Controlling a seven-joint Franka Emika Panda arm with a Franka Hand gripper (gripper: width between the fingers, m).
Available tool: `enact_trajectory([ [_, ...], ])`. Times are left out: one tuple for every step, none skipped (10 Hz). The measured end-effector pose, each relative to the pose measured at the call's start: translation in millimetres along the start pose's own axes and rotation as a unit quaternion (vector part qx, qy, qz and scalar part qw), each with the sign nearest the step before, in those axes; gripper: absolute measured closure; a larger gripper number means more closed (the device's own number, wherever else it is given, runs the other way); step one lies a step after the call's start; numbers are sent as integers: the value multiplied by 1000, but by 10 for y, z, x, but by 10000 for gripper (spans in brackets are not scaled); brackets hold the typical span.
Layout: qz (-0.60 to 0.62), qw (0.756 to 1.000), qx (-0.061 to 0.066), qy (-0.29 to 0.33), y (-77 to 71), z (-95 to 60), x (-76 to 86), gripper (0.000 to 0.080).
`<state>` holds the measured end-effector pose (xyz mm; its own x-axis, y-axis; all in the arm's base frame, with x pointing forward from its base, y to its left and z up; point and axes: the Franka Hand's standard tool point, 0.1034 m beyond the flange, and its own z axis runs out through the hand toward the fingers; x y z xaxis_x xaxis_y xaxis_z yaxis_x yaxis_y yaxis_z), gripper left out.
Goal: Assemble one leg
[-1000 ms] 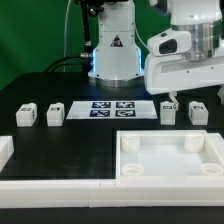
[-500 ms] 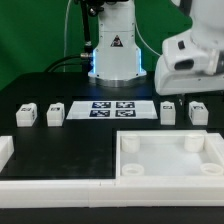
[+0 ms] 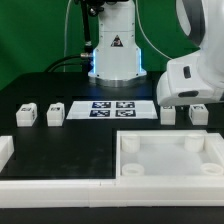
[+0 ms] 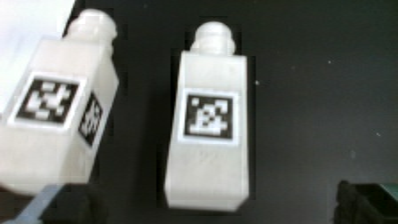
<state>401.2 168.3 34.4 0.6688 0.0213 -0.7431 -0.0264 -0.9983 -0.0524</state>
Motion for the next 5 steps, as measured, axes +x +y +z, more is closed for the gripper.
enact_trajectory([
  [3,1000,-2,-8,-17,81,12,150],
  [2,1000,-3,-10,-26,130,5,150],
  [2,1000,-4,-7,-26,205,6,150],
  [3,1000,-4,-6,-15,282,5,150],
  [4,1000,-5,-9,-1,343,-8,150],
])
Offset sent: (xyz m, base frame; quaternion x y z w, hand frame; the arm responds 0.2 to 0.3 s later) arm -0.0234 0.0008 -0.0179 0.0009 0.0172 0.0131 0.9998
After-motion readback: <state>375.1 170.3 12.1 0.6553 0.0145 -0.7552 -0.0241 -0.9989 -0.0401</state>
